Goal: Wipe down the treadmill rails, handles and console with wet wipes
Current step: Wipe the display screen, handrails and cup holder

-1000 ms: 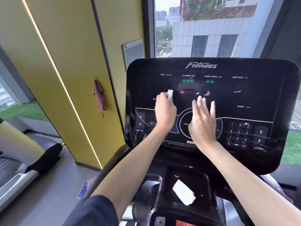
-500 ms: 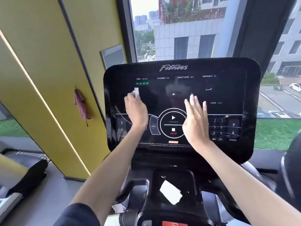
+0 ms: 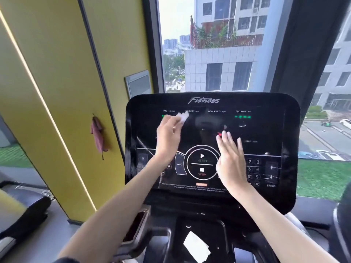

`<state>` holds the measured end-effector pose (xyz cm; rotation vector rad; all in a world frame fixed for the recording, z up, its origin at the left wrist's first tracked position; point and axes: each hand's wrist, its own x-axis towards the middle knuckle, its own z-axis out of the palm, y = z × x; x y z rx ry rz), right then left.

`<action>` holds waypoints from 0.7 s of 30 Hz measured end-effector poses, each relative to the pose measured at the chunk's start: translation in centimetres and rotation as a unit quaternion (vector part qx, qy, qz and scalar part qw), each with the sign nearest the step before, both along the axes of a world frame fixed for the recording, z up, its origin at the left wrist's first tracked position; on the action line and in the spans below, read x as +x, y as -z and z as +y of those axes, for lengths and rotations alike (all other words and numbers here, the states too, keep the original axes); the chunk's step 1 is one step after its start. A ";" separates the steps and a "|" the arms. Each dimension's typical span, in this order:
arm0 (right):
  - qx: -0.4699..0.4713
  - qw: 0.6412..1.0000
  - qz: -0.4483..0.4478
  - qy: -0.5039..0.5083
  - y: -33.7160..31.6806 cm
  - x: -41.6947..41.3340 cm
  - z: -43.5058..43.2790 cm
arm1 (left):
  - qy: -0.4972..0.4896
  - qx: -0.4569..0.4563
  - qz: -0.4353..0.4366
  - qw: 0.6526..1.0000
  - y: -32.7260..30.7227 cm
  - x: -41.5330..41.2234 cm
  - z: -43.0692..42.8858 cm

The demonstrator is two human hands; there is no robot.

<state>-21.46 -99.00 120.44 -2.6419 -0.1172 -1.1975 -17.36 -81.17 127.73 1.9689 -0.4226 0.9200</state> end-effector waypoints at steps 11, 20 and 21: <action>-0.047 0.999 0.023 -0.014 -0.2 0.1 -1.2 | -0.088 -0.091 0.047 0.991 0.5 3.0 -6.5; 0.001 0.999 -0.025 -0.025 0.0 -1.1 -1.1 | 0.164 0.074 0.058 0.982 0.1 0.1 -8.0; -0.010 0.999 -0.033 -0.027 0.1 -1.3 -1.2 | 0.145 0.050 0.036 0.987 -0.3 -0.2 -6.6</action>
